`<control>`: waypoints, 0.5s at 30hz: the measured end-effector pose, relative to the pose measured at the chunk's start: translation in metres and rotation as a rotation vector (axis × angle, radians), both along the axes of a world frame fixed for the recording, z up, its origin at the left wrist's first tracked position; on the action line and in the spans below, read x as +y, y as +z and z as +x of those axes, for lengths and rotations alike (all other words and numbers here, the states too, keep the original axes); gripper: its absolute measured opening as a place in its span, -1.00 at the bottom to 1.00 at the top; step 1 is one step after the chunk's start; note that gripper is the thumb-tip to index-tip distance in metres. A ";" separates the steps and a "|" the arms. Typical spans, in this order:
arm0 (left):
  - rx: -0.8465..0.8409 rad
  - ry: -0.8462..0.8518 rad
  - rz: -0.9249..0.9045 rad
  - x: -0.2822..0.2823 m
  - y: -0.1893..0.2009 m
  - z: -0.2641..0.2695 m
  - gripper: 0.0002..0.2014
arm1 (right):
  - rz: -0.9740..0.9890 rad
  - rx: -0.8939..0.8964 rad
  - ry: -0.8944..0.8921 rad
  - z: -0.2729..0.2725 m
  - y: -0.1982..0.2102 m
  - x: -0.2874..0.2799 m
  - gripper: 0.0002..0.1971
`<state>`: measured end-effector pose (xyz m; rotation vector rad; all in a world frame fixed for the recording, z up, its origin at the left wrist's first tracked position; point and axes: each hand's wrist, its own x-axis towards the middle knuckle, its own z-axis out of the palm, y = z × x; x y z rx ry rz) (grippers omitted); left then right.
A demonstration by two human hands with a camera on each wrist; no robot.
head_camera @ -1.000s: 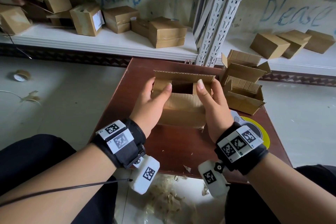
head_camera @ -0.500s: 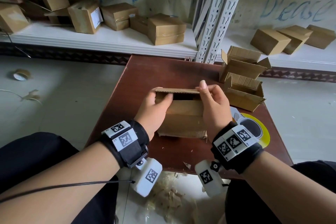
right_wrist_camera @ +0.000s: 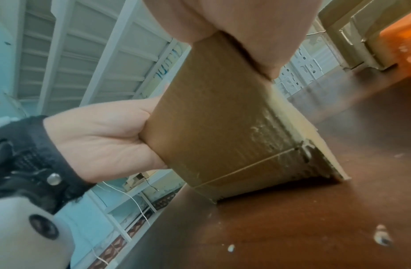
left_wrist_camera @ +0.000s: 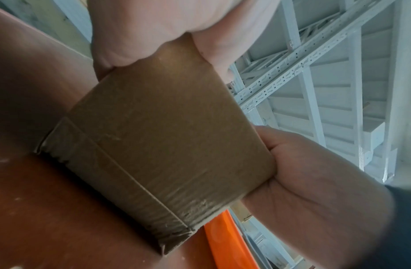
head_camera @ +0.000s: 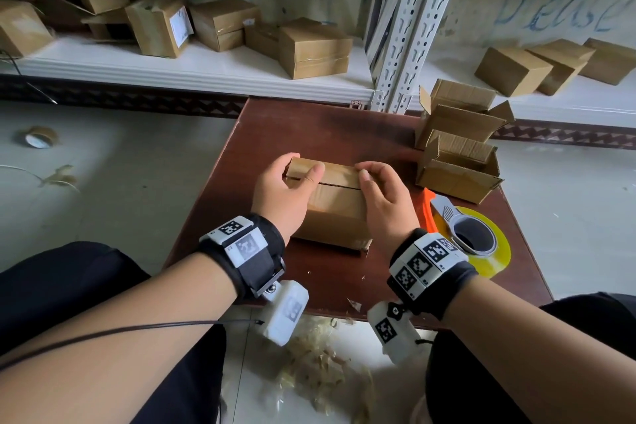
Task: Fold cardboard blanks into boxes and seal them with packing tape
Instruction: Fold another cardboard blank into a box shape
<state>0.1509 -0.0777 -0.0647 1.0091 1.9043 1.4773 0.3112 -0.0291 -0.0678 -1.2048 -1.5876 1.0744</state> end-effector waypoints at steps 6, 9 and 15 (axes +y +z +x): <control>-0.008 -0.024 -0.008 0.011 -0.001 -0.003 -0.56 | -0.038 -0.224 0.104 0.003 0.003 0.009 -0.62; -0.014 -0.053 -0.015 0.014 -0.001 -0.004 -0.56 | -0.075 -0.298 0.106 0.003 0.006 0.014 -0.59; -0.049 -0.079 -0.033 0.021 -0.002 -0.008 -0.55 | -0.136 -0.298 0.091 0.005 0.014 0.015 -0.59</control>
